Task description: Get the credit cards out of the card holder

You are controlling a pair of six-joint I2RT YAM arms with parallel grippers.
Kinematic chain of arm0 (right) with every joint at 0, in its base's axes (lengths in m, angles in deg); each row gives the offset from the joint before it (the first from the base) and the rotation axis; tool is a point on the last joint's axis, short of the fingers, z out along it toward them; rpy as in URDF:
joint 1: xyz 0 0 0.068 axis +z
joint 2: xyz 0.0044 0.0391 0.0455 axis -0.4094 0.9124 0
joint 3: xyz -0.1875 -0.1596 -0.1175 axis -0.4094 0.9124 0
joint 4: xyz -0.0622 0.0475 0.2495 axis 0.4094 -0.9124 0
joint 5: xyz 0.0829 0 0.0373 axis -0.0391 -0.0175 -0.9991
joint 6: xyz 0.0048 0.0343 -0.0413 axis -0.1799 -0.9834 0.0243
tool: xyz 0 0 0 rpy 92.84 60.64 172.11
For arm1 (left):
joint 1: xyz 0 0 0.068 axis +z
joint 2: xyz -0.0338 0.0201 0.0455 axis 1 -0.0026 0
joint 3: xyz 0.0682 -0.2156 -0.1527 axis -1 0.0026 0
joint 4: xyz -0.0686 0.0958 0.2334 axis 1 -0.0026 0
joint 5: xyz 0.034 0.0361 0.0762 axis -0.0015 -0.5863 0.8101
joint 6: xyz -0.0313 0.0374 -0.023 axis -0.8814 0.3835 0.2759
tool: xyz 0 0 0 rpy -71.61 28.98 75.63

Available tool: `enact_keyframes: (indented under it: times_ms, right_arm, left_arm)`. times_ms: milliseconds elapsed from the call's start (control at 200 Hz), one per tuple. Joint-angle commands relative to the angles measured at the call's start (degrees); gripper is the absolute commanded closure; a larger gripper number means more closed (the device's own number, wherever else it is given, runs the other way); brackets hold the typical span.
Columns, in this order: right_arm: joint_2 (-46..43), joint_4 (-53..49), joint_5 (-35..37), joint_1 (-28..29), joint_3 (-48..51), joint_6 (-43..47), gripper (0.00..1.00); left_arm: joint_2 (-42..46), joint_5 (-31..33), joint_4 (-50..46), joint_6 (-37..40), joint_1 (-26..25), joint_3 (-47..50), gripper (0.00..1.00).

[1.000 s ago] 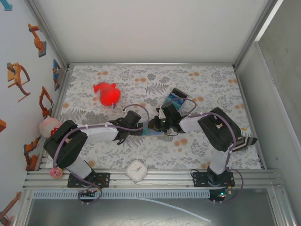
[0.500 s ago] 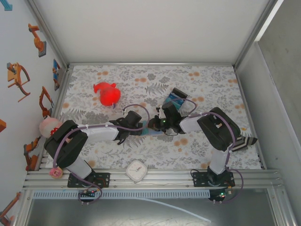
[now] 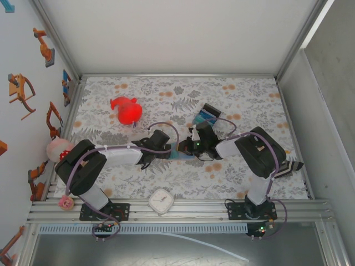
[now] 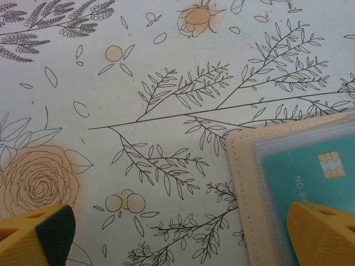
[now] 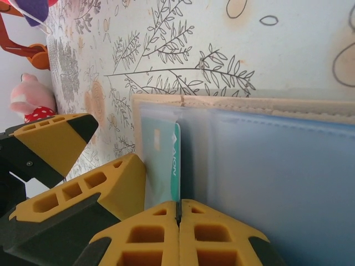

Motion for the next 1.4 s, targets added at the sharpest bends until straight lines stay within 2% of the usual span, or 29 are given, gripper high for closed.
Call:
enact_keyframes:
  times_ms: [0, 105, 551, 711, 957, 1397]
  right_arm:
    - [-1.8, 0.2, 0.2, -0.9, 1.2, 0.0, 0.96]
    - [-2.0, 1.2, -0.1, -0.9, 1.3, -0.4, 0.92]
    - [-1.0, 4.7, -1.1, -1.0, 1.8, -2.2, 0.91]
    - [-1.0, 5.2, -1.4, -1.2, 2.0, -2.3, 0.96]
    - [-2.0, 6.2, -1.6, -2.0, 3.4, -2.4, 0.95]
    - [-2.6, 6.6, -1.2, -2.8, 4.3, -2.2, 1.0]
  left_arm:
    - [-2.1, 1.1, -5.7, 0.1, 0.1, 0.5, 0.02]
    - [-2.1, 1.1, -5.7, 0.1, 0.1, 0.4, 0.02]
    - [-2.2, 1.0, -6.2, 0.3, 0.1, 0.2, 0.02]
    - [-2.2, 1.2, -6.2, 0.2, 0.1, 0.1, 0.02]
    - [-2.4, 1.6, -6.8, 0.0, 0.1, 0.1, 0.02]
    - [-1.8, 2.2, -7.5, 0.2, 0.1, 0.0, 0.02]
